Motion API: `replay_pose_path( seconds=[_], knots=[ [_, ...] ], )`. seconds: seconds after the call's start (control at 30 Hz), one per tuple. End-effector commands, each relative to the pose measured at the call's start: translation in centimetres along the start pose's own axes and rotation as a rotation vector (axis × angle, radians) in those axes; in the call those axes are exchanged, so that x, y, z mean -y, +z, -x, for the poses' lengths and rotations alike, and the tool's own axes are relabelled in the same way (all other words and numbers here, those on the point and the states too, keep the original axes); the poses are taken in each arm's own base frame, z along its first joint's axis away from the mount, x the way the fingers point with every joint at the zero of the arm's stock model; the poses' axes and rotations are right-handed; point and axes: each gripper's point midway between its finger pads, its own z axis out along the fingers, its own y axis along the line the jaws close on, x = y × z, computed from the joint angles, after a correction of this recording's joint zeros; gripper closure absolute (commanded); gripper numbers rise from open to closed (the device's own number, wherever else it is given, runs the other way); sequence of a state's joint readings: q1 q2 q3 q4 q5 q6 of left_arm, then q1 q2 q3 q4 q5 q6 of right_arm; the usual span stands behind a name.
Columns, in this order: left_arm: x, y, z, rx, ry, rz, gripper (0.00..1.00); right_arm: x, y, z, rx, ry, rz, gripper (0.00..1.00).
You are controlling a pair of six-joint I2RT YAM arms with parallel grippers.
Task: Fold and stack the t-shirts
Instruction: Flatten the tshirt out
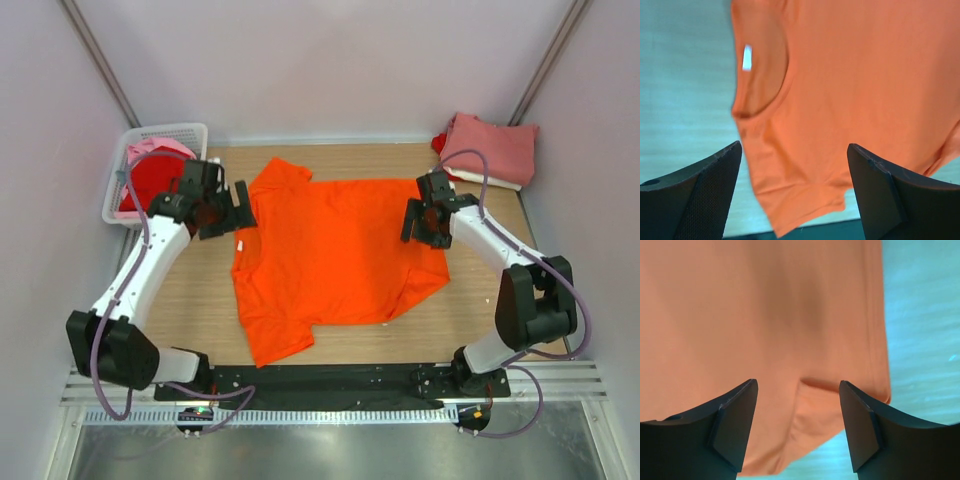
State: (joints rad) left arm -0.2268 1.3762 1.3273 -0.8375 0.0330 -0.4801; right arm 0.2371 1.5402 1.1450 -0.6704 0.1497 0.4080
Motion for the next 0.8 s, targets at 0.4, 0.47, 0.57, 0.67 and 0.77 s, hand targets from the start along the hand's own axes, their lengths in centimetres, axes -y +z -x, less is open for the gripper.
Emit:
replay_pose_path(
  seconds=[0.4,0.47,0.57,0.67,0.77],
  knots=[
    [-1.4,-2.2,-10.0,-0.005,0.007,-0.120,0.14,1.3,3.2,-6.7,-0.171,-0.022,-0.112,0.40],
    [-1.1,-2.1,-10.3,-0.013,0.020,-0.126,0.13,1.6,3.7,-7.0,-0.180,-0.025,-0.132,0.41],
    [-0.6,-1.8,-10.8,-0.044,0.041,-0.134,0.14,1.8,4.1,-7.0,-0.181,-0.024,-0.150,0.44],
    [-0.3,-1.7,-11.0,-0.055,0.054,-0.138,0.14,1.7,4.3,-6.8,-0.172,-0.023,-0.149,0.47],
    [-0.1,-1.8,-11.1,-0.051,0.060,-0.142,0.14,1.6,4.1,-6.4,-0.159,-0.020,-0.148,0.47]
  ],
)
